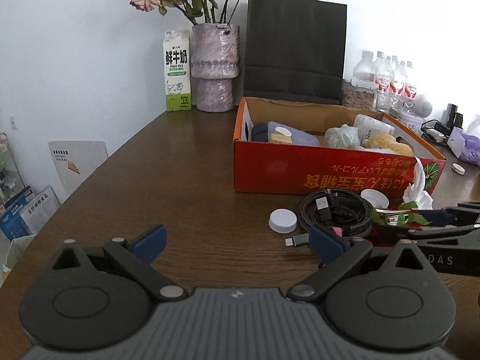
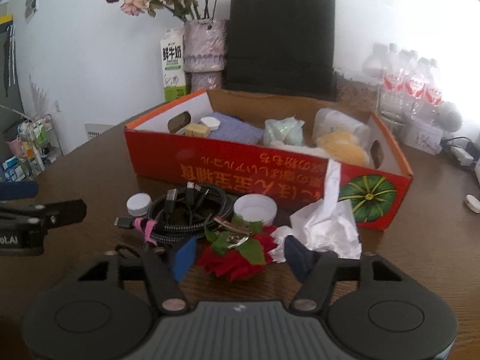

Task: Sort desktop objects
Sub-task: 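Grasp the red plush ornament with the right tool while the left tool grasps a white cap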

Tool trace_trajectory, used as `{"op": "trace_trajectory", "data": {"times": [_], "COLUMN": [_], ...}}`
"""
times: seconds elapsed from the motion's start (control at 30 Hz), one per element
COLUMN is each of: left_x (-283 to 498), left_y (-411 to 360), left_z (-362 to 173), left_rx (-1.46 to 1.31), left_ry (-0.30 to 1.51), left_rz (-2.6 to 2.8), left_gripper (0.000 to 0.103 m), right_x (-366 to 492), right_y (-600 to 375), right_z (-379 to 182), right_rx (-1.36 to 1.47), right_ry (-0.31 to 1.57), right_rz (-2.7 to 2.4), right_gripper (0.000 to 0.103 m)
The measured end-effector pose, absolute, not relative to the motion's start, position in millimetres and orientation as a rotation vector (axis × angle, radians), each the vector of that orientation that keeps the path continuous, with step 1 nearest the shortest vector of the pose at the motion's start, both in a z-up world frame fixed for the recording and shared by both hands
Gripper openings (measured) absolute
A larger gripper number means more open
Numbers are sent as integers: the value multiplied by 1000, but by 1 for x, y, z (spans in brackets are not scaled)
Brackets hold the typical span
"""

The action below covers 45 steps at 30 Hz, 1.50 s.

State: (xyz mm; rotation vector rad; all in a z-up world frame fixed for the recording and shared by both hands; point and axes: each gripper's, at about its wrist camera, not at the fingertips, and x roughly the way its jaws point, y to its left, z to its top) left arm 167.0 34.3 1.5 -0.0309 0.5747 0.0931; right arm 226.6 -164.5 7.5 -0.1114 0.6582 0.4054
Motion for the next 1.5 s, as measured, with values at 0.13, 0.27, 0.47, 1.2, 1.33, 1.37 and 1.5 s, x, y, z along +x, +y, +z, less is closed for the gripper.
{"op": "trace_trajectory", "data": {"times": [0.13, 0.27, 0.47, 1.2, 1.33, 1.37, 1.5], "left_x": [169, 168, 173, 238, 244, 246, 249], "left_y": [34, 34, 32, 16, 16, 16, 16], "left_z": [0, 0, 0, -15, -20, -22, -24], "left_rx": [-28, -23, -10, 68, 57, 57, 51], "left_ry": [583, 583, 593, 700, 724, 731, 731], "left_rz": [87, 87, 99, 65, 45, 40, 26], "left_gripper": [103, 103, 103, 82, 78, 73, 58], "right_x": [223, 222, 218, 222, 224, 225, 227], "right_y": [-166, -170, -177, -227, -230, -230, -231], "right_z": [9, 10, 20, 29, 26, 25, 22], "right_rx": [-109, -103, -85, -17, -10, -9, -1], "right_ry": [636, 626, 591, 549, 553, 555, 562], "right_rz": [411, 411, 409, 308, 306, 306, 305], "right_gripper": [40, 36, 34, 34, 34, 34, 34]}}
